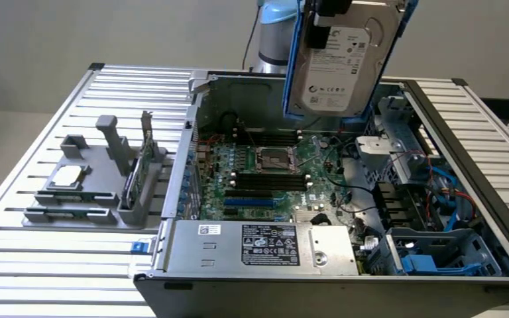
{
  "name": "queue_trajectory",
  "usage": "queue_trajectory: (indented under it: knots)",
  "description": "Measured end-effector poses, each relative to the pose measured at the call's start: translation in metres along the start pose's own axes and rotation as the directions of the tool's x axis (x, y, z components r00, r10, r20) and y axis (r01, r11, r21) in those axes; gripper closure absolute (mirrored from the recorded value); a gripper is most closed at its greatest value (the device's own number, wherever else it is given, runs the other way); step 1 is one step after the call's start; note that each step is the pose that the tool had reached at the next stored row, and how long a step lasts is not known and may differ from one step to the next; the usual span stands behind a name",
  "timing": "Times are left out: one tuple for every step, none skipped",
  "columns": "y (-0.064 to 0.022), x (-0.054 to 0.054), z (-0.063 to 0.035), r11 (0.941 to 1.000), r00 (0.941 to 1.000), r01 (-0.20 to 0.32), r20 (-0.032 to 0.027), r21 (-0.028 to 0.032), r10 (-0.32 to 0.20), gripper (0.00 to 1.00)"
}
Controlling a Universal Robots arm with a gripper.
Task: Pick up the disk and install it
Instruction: 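Pick up the disk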
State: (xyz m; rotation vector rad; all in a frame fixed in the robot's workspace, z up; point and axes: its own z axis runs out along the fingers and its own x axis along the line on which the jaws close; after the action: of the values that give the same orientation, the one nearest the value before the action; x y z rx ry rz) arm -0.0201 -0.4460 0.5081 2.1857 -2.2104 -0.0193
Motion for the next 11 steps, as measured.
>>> queue_trajectory:
  knots:
    - [-0.0032, 0.002, 0.0001, 1.0000, 1.0000, 0.000, 0.0001, 0.0000, 0.000, 0.67]
    - [-0.0063, 0.005, 0.0002, 1.0000, 1.0000, 0.000, 0.0000, 0.0000, 0.000, 0.67]
    - [-0.0094, 0.008, 0.0003, 1.0000, 1.0000, 0.000, 0.0000, 0.0000, 0.000, 0.67]
    - [-0.0123, 0.010, 0.0004, 1.0000, 1.0000, 0.000, 0.0001, 0.0000, 0.000, 0.67]
    - [-0.0152, 0.013, 0.0005, 1.0000, 1.0000, 0.000, 0.0000, 0.0000, 0.000, 0.67]
    - [-0.0178, 0.016, 0.0007, 1.0000, 1.0000, 0.000, 0.0001, 0.0001, 0.000, 0.67]
    - [-0.0203, 0.019, 0.0008, 1.0000, 1.0000, 0.000, 0.0000, 0.0000, 0.000, 0.67]
    - [-0.0227, 0.022, 0.0010, 1.0000, 1.0000, 0.000, 0.0000, 0.0000, 0.000, 0.67]
    - [-0.0250, 0.025, 0.0012, 1.0000, 1.0000, 0.000, 0.0000, 0.0000, 0.000, 0.67]
    - [-0.0274, 0.028, 0.0014, 1.0000, 1.0000, 0.000, 0.0000, 0.0000, 0.000, 0.67]
    - [-0.0297, 0.031, 0.0016, 1.0000, 1.0000, 0.000, 0.0000, 0.0000, 0.000, 0.67]
